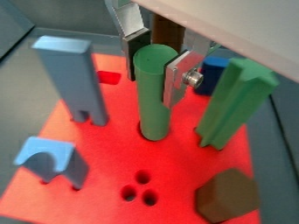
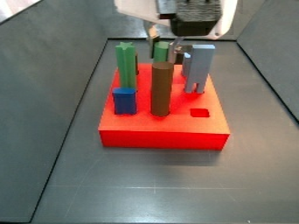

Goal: Pick up the round object. Move up. Move to above the board. Insert the round object.
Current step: Insert the round object.

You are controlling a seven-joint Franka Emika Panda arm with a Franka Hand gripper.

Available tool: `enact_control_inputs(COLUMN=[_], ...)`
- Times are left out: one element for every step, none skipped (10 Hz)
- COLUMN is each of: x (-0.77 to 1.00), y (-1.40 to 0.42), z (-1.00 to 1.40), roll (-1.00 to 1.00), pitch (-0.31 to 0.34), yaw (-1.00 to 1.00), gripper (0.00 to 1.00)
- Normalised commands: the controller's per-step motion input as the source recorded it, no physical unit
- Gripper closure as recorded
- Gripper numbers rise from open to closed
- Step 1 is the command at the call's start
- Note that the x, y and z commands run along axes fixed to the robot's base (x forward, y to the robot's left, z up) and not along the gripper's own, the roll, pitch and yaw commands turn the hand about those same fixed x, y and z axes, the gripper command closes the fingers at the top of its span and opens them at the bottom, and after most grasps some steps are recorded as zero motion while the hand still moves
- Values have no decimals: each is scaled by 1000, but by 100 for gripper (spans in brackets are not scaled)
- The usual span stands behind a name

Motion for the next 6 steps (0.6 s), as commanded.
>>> enact_control_inputs(x=[206,143,0,0,0,0], y=[0,-86,-229,0,0,0], z=[-483,-786,-1000,-471,0,0], roll=[-27,-50,0,-80,0,0], pitch=[0,-19,-87,-297,-4,0], yaw=[0,0,0,0,0,0], gripper=[100,100,100,100,100,100])
